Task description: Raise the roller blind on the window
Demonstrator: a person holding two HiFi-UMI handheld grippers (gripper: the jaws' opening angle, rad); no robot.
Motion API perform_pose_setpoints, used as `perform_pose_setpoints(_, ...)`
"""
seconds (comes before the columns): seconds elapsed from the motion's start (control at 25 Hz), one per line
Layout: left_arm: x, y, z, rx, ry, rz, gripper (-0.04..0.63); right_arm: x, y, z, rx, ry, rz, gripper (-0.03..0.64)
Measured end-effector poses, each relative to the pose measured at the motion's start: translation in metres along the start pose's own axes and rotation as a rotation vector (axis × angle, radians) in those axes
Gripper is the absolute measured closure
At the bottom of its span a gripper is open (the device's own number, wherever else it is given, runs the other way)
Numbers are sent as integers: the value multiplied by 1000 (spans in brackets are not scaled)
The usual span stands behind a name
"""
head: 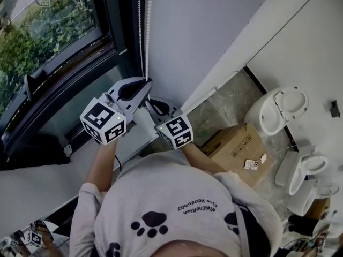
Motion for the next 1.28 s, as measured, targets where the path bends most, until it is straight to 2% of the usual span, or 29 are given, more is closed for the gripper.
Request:
perform_pose_setpoints(0.32,6,1,-27,-20,-54,-12,583,3,4,-26,-43,13,2,603)
perform_pose_setpoints(0.64,9,-1,-60,-57,-109,-22,583,5,6,-56,-130,24,3,603)
perform_pose_setpoints(0.84,14,-2,-66,-51,-126,-26,583,1,3,-59,-163,-13,23,600)
perform_pose_setpoints(0.88,15,-3,-66,-49,-124,-27,583,0,0,-56,-164,-10,32,576)
perform_pose_setpoints(0.96,14,-3,-66,-46,-118,-26,583,-3,-10,-43,-138,6,44,525)
perform_pose_setpoints(1.28,10,-6,-69,-25,-115,-14,583,-18,-61,68,148,-31,51,518)
Point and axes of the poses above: the fingertips, and each gripper's own axes: y forward along the fingers, x to its right, z out of its top, the point moved 7 cm from there along -y, backward along the fingers, and after that the axes turned 10 degrees about y, right-handed, at the moved point
